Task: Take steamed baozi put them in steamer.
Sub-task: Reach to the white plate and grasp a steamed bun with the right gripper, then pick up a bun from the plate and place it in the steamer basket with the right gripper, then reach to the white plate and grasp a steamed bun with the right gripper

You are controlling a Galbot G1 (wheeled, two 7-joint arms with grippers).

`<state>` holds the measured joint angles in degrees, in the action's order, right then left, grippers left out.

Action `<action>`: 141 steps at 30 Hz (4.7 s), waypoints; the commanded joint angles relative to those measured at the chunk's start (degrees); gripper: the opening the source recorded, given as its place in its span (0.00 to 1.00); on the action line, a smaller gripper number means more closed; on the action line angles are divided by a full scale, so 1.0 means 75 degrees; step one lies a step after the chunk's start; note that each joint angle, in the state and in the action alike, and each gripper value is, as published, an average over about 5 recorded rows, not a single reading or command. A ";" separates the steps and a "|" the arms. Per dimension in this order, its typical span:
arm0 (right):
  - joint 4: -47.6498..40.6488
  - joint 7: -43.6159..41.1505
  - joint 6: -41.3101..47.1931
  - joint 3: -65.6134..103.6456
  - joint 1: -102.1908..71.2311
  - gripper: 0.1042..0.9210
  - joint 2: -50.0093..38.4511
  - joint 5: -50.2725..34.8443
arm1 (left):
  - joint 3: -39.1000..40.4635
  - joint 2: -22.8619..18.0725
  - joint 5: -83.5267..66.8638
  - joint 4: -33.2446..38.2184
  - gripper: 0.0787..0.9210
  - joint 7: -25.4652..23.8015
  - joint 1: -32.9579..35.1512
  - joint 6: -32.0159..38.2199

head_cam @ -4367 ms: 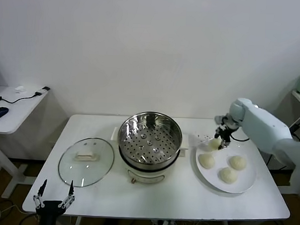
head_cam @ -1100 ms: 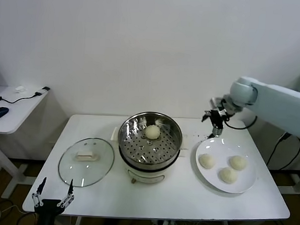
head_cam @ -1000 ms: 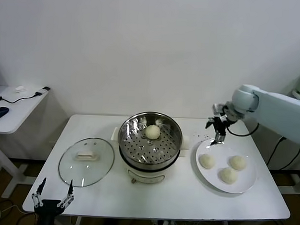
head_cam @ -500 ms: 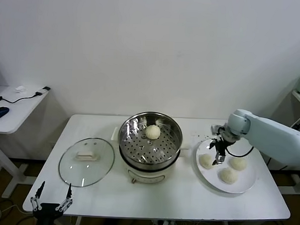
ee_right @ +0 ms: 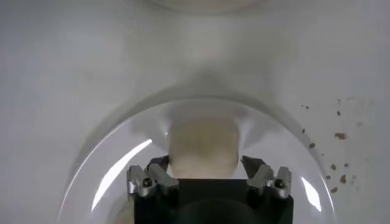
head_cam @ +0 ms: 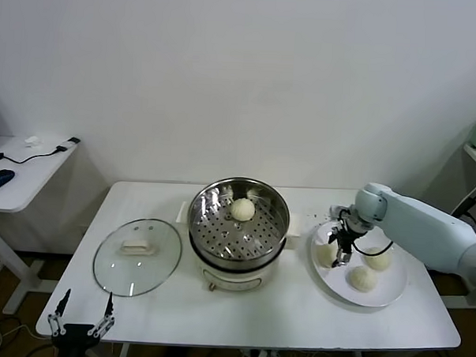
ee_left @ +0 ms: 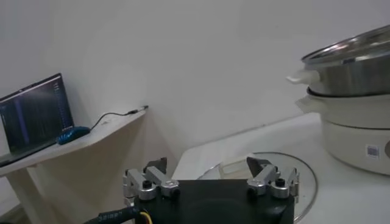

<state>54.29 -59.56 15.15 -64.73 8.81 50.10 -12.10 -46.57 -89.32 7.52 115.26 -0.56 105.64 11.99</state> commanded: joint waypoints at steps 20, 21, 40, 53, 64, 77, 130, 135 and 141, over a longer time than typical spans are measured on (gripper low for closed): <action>0.0436 -0.0320 -0.0107 -0.2286 0.3345 0.54 -0.0204 -0.2409 | 0.0056 -0.0024 -0.0051 0.0080 0.88 0.0010 0.0008 0.0006; 0.0478 -0.0340 -0.0109 -0.2634 0.3832 0.54 -0.0107 -0.2774 | 0.0064 -0.0021 -0.0050 0.0096 0.88 0.0008 0.0008 0.0000; 0.0793 0.0642 0.0855 -0.3933 0.5430 0.55 0.3829 -0.6412 | 0.0264 0.0003 -0.0082 0.0372 0.88 -0.0022 0.0083 -0.0009; 0.0651 0.1218 0.1101 -0.4142 0.4238 0.55 0.4774 -0.6089 | 0.0193 0.0038 -0.0131 0.0325 0.88 -0.0019 0.0114 0.0021; 0.0370 0.1353 0.1173 -0.4167 0.3507 0.55 0.4924 -0.5856 | 0.0221 0.0056 -0.0091 0.0203 0.88 -0.0027 0.0030 -0.0010; 0.0382 0.1462 0.1193 -0.4196 0.3556 0.65 0.4851 -0.5930 | 0.0226 0.0053 -0.0109 0.0203 0.88 -0.0026 0.0032 -0.0005; 0.2197 0.0313 -0.0379 -0.0277 -0.0379 0.88 -0.2462 0.0727 | 0.0043 -0.0047 0.0070 0.0190 0.88 0.0014 -0.0174 -0.0315; 0.1832 0.0430 -0.0422 -0.0054 -0.0595 0.88 -0.2200 0.0799 | 0.0008 -0.0058 0.0069 0.0116 0.88 0.0020 -0.0180 -0.0305; 0.1564 0.0395 -0.0430 0.0011 -0.0620 0.88 -0.1971 0.0799 | -0.0011 -0.0066 0.0068 0.0058 0.88 0.0024 -0.0164 -0.0286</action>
<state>69.40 -56.98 12.26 -68.92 9.71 34.05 -8.92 -46.62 -89.78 7.93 115.99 -0.49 104.41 9.81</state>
